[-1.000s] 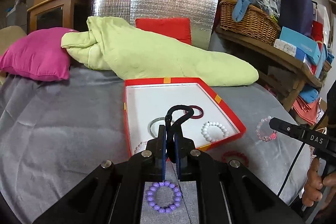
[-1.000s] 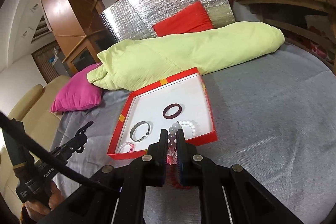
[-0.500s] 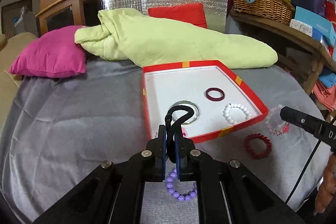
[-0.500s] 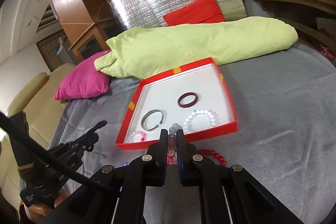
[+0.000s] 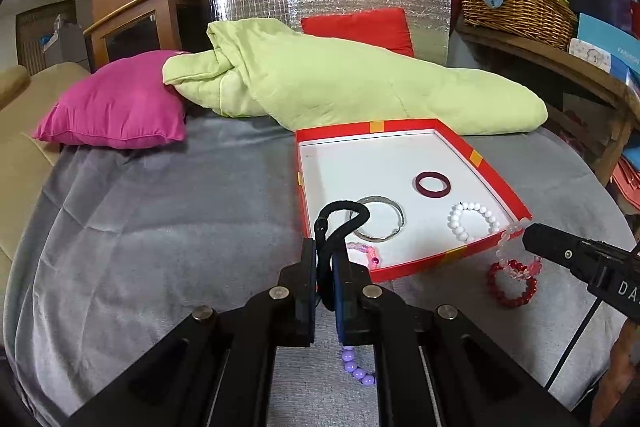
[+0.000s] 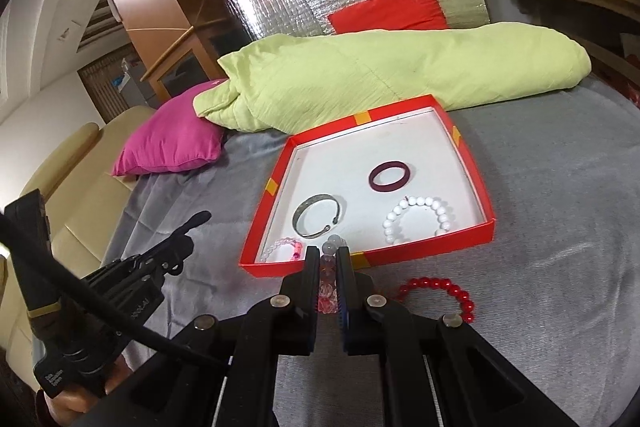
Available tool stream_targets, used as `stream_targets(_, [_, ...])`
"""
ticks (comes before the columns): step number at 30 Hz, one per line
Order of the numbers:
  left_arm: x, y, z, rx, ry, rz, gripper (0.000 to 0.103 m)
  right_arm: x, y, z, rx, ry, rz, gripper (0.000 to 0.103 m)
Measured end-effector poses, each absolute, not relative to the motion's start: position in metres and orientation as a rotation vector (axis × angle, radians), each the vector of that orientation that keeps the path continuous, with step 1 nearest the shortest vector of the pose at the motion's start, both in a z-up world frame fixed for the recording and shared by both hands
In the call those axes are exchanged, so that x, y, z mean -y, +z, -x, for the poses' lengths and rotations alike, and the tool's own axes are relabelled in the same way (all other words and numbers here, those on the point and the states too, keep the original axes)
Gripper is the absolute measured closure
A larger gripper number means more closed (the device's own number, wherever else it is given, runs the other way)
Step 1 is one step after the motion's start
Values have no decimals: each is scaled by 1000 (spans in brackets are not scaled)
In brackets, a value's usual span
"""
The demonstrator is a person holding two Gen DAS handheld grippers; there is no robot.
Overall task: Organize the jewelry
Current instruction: 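Carry the black keychain and pink bracelet over the red-rimmed box with both grippers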
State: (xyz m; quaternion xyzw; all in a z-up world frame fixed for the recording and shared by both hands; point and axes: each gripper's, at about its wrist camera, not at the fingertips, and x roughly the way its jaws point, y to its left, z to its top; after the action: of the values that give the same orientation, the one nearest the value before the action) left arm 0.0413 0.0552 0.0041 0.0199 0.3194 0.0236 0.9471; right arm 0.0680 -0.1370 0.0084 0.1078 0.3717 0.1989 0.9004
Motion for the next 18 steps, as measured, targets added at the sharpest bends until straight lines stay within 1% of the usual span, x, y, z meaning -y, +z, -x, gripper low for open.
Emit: stream_targets(18, [-59, 0, -67, -664, 76, -38, 95, 119, 12, -107, -766, 468, -296, 94])
